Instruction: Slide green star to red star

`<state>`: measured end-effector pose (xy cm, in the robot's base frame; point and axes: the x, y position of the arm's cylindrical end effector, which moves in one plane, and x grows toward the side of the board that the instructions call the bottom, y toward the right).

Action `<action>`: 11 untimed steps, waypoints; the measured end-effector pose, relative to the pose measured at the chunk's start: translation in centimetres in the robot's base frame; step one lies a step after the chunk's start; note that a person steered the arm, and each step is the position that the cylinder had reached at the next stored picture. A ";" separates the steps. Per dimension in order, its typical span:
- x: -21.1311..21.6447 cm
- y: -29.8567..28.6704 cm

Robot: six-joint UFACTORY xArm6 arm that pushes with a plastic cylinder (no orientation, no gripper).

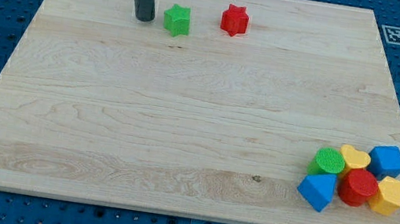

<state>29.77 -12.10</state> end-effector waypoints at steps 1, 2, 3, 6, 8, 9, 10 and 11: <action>0.0 0.1; -0.5 0.8; -0.5 1.8; 3.3 6.7; 4.8 10.4; 5.0 11.8; 5.0 10.6; 4.3 8.3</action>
